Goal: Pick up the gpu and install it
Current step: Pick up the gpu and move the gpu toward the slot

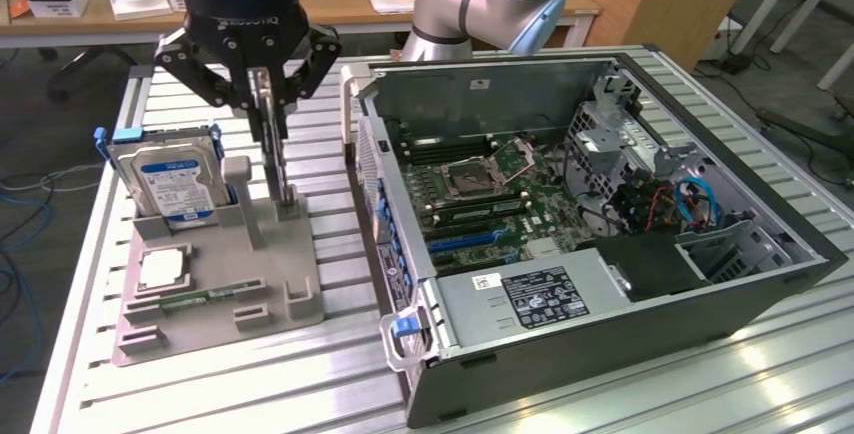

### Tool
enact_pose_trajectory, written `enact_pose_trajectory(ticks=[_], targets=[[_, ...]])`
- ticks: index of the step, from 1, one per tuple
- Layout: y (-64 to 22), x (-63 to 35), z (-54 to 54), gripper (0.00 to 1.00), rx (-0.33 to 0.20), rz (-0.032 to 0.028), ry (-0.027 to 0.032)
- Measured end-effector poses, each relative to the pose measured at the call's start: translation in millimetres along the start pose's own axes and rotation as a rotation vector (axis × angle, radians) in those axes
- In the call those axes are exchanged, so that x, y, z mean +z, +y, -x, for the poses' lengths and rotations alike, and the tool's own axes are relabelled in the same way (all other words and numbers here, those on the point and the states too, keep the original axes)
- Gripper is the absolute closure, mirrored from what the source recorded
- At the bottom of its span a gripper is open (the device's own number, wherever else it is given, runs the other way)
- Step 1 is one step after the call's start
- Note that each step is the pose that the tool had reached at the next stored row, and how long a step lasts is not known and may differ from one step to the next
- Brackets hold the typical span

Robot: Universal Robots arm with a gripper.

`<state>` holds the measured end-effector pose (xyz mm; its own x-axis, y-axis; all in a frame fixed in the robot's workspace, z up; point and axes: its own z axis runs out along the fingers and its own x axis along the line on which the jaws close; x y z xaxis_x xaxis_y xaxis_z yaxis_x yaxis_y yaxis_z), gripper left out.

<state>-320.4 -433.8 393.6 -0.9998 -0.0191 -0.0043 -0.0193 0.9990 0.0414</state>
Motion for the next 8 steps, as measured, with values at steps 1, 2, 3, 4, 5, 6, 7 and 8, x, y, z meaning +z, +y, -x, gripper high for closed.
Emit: enact_pose_trajectory(ticks=[1, 2, 3, 4, 5, 6, 7, 8], targets=[[0.0, -0.5, 0.0, 0.74, 0.0, 0.0, 0.0001], [0.0, -1.1, 0.0, 0.74, 0.0, -0.0001, 0.0001], [0.1, -1.9, 0.0, 0.74, 0.0, -0.0001, 0.0001], [0.1, -2.8, 0.0, 0.74, 0.0, -0.0001, 0.0001], [0.1, -3.4, 0.0, 0.74, 0.0, 0.0, 0.0], [0.2, -4.0, 0.0, 0.74, 0.0, 0.0, 0.0], [0.2, -4.6, 0.0, 0.74, 0.0, 0.0, 0.0], [0.2, -5.2, 0.0, 0.74, 0.0, 0.0, 0.0001]])
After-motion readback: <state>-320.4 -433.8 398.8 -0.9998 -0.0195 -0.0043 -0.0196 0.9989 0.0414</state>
